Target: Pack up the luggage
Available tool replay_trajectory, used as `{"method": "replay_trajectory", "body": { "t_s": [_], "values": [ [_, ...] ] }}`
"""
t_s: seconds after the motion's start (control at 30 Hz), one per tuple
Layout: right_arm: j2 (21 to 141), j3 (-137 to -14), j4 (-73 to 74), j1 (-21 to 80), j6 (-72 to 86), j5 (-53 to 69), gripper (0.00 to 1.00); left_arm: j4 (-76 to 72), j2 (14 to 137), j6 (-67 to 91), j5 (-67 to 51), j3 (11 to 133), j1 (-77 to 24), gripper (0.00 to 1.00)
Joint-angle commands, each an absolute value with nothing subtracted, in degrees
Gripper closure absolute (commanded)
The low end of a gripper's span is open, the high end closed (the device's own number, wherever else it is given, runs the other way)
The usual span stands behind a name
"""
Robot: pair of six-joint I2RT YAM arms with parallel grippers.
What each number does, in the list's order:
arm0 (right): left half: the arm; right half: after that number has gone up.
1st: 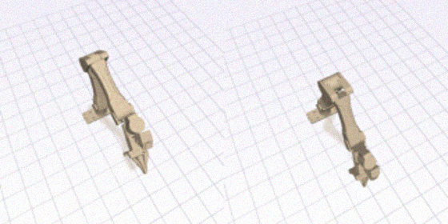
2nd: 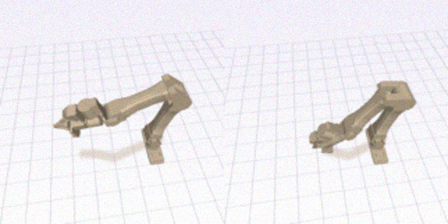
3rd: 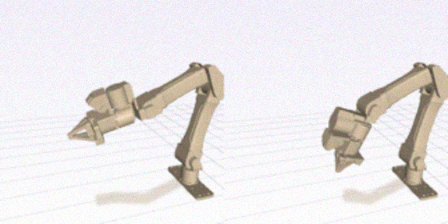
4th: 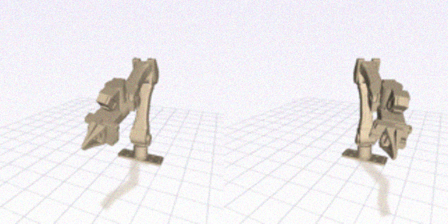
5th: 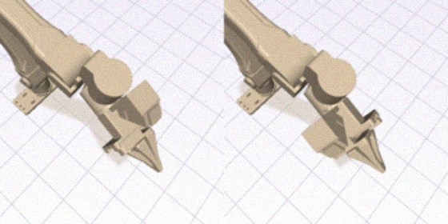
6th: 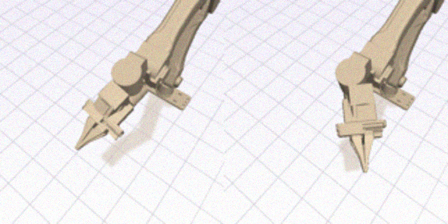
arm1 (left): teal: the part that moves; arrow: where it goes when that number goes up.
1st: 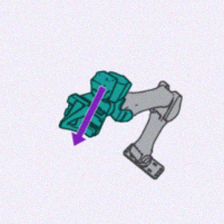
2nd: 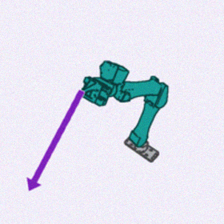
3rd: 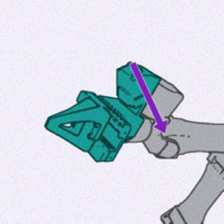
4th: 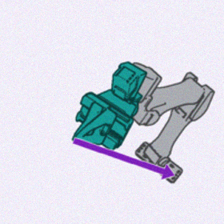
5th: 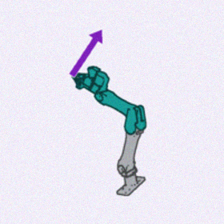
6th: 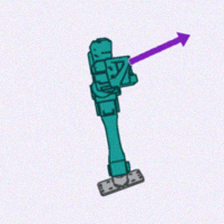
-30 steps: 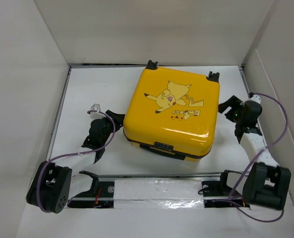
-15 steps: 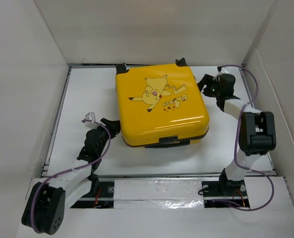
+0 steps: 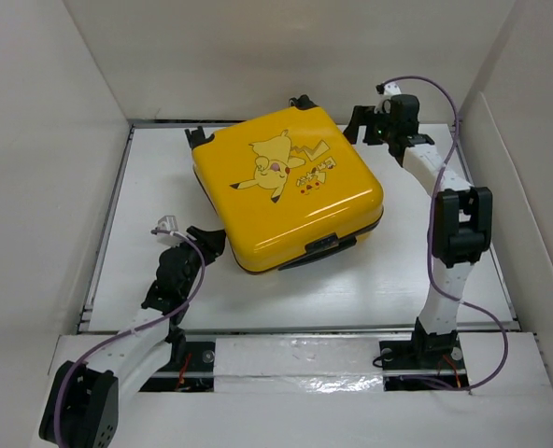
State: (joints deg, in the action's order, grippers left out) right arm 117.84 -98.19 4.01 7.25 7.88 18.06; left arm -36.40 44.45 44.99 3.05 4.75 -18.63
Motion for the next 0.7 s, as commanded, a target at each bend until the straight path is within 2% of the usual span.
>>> {"method": "replay_trajectory", "body": {
  "t_s": [0.0,0.07,0.13,0.27,0.33,0.4,0.43,0.47,0.53,0.57,0.67],
  "values": [
    [109.3,-98.7,13.8,17.4,7.9,28.1,0.01,-39.6,45.7,45.6,-11.2,10.2,-21.8,0.55],
    [103.0,-97.1,14.5,16.2,6.0,24.7,0.0,-40.0,46.8,46.4,-11.2,11.6,-21.8,0.55],
    [97.5,-92.0,12.8,14.8,5.4,18.7,0.0,-40.9,47.4,47.4,-11.3,12.4,-21.8,0.55],
    [82.0,-79.7,8.3,13.0,6.1,14.3,0.01,-42.4,49.0,48.4,-11.2,14.1,-21.8,0.55],
    [71.3,-69.1,3.3,16.1,6.3,10.9,0.15,-44.3,50.5,49.0,-11.0,15.1,-22.4,0.55],
    [64.9,-61.9,-1.6,19.9,6.8,12.3,0.67,-45.3,52.4,49.2,-9.8,16.5,-25.2,0.55],
    [59.2,-58.6,-2.6,25.3,6.8,12.6,0.86,-45.3,53.1,48.8,-8.7,17.2,-27.0,0.55],
    [56.6,-52.3,-3.1,28.3,7.4,12.2,1.0,-45.2,53.9,48.3,-5.5,18.8,-29.2,0.55],
    [49.9,-45.5,-6.0,38.3,7.8,10.1,1.0,-44.3,56.7,46.6,-1.2,20.5,-36.5,0.55],
    [47.6,-42.1,-6.8,41.4,9.2,8.5,1.0,-43.8,57.4,46.4,3.0,21.3,-38.1,0.55],
    [39.1,-28.9,-10.3,51.3,13.5,0.8,1.0,-44.4,57.0,48.0,6.1,21.9,-39.8,0.55]
  ]
}}
